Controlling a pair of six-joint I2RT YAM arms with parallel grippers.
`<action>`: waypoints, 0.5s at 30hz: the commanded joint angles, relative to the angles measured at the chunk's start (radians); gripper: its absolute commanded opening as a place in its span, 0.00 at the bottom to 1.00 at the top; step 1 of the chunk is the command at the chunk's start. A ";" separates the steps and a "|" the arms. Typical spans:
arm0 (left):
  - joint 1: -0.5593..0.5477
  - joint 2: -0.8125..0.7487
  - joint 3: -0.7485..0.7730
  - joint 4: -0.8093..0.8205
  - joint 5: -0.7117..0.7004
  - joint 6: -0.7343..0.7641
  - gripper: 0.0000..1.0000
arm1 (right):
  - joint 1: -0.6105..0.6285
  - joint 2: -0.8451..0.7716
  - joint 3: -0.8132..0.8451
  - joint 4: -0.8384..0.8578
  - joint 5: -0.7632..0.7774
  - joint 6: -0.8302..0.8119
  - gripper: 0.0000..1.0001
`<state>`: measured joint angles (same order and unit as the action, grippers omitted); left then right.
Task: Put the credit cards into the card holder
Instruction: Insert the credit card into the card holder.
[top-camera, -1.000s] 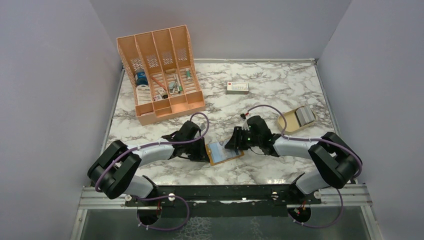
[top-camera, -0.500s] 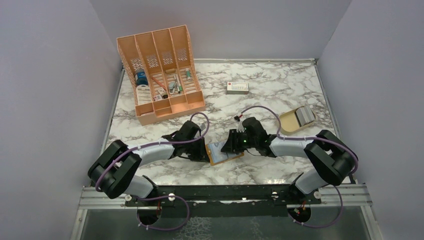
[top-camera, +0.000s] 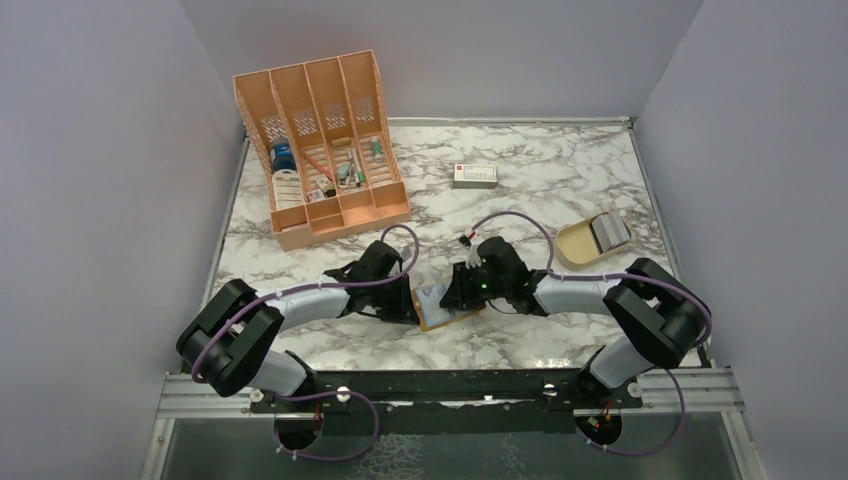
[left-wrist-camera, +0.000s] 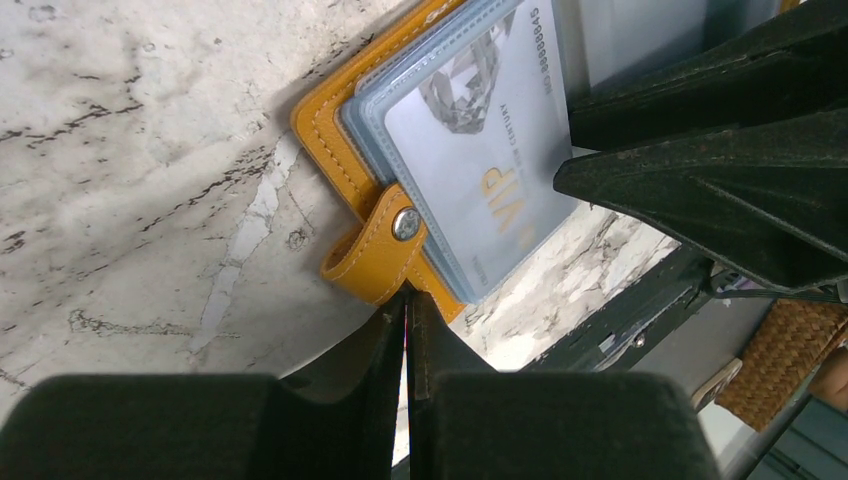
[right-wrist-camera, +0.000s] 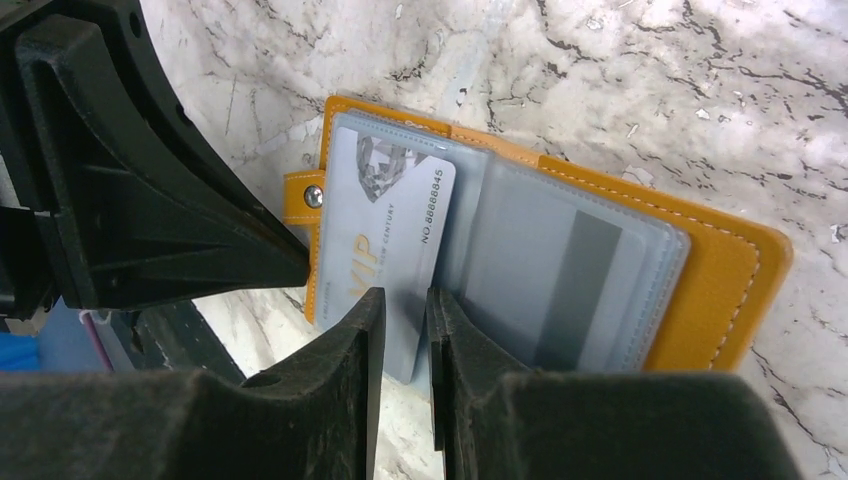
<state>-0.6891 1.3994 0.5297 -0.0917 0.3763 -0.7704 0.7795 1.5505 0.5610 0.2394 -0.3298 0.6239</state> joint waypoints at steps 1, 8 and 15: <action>-0.001 0.018 0.041 -0.035 -0.021 0.026 0.10 | 0.027 0.003 0.032 -0.066 0.023 -0.035 0.21; 0.024 -0.023 0.080 -0.110 -0.079 0.046 0.10 | 0.027 -0.085 0.034 -0.179 0.095 0.016 0.31; 0.049 -0.048 0.133 -0.156 -0.080 0.069 0.15 | 0.027 -0.176 0.030 -0.248 0.127 0.043 0.35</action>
<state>-0.6472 1.3926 0.6159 -0.2111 0.3237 -0.7292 0.7994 1.4292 0.5854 0.0448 -0.2577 0.6437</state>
